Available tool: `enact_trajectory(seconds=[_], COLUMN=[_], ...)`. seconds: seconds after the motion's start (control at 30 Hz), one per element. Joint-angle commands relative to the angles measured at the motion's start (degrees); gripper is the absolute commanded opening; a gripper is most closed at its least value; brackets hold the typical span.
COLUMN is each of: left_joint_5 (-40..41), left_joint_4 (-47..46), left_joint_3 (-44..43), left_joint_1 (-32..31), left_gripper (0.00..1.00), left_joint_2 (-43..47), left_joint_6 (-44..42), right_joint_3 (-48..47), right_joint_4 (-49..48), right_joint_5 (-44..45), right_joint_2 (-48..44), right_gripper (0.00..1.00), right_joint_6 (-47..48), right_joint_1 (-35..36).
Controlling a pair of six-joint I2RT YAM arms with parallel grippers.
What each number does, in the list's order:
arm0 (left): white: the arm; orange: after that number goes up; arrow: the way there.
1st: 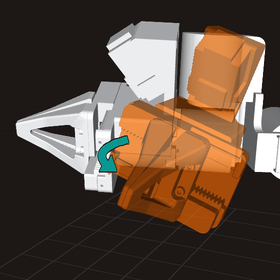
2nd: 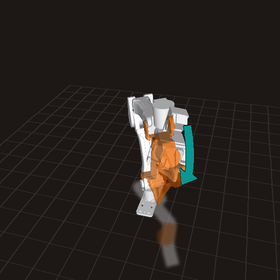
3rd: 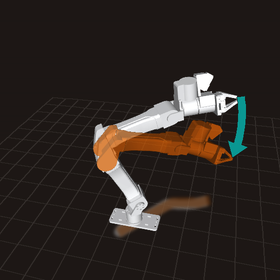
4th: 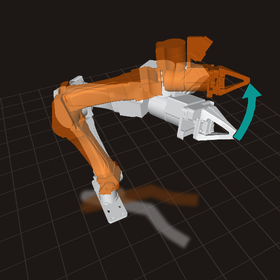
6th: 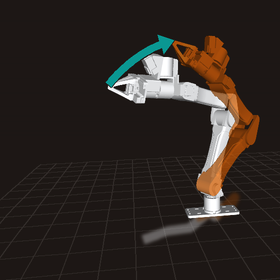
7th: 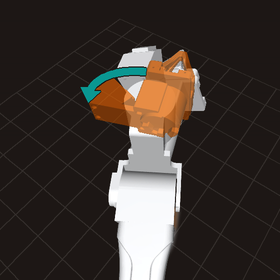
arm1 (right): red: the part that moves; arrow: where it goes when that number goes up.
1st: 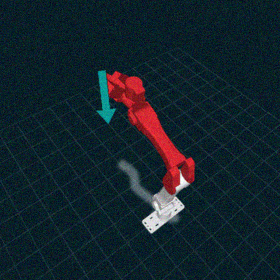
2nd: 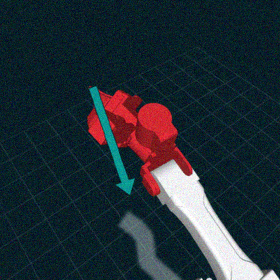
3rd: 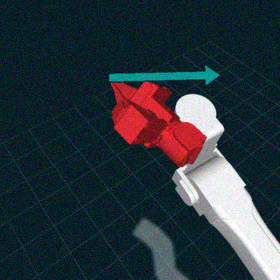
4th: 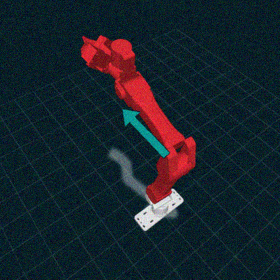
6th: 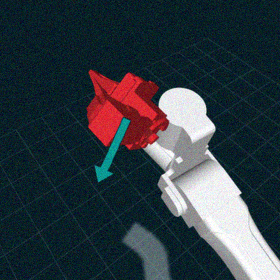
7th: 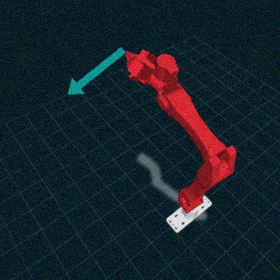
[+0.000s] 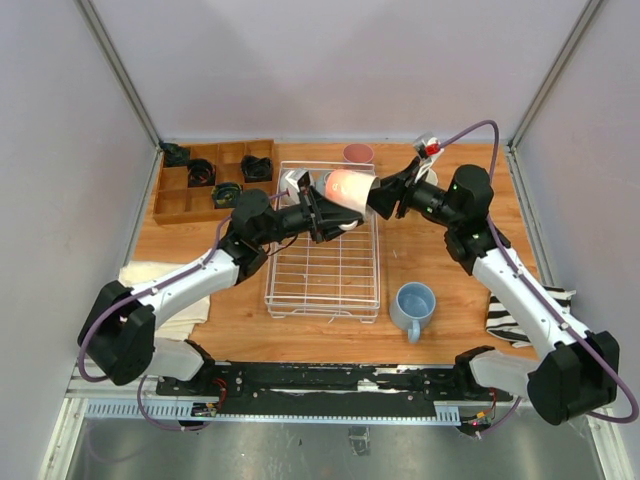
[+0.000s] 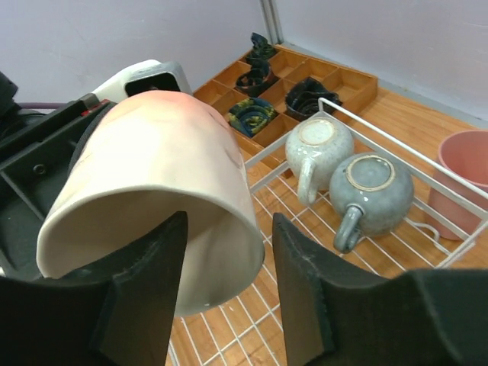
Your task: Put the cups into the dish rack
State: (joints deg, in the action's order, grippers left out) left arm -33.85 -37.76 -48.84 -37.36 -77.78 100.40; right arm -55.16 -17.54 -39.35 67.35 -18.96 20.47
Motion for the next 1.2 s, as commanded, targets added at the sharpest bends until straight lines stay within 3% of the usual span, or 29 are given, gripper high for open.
enact_trajectory(seconds=[0.0, 0.3, 0.43, 0.6, 1.0, 1.17], left_joint_5=[3.63, 17.67, 28.04, 35.24, 52.89, 59.81], left_joint_4=[3.14, 36.96, 49.42, 55.45, 61.88, 65.76], left_joint_3=[0.14, -8.2, -13.31, -15.96, -17.81, -22.32], left_joint_1=[-0.19, -0.08, -0.08, -0.12, -2.06, -3.26], left_gripper=[0.01, 0.01, 0.0, 0.01, 0.01, 0.01], left_joint_2=[4.09, 5.96, 5.01, 2.14, -3.61, -8.35], left_joint_6=[-7.42, -31.96, -40.61, -45.16, -42.67, -42.23], right_joint_3=[1.71, 3.64, 1.52, -0.72, 0.05, 0.3], right_joint_4=[1.2, 7.68, 14.99, 21.18, 23.07, 23.08], right_joint_5=[3.8, 10.73, 15.49, 18.39, 17.84, 17.08], right_joint_2=[-2.45, -6.19, -6.57, -7.47, -11.34, -11.31], right_gripper=[0.55, 0.74, 1.0, 0.99, 0.98, 0.98], right_joint_6=[1.58, 1.45, 1.53, 2.05, 2.92, 2.98], right_joint_1=[0.41, -1.81, -1.92, -1.92, -2.74, -3.12])
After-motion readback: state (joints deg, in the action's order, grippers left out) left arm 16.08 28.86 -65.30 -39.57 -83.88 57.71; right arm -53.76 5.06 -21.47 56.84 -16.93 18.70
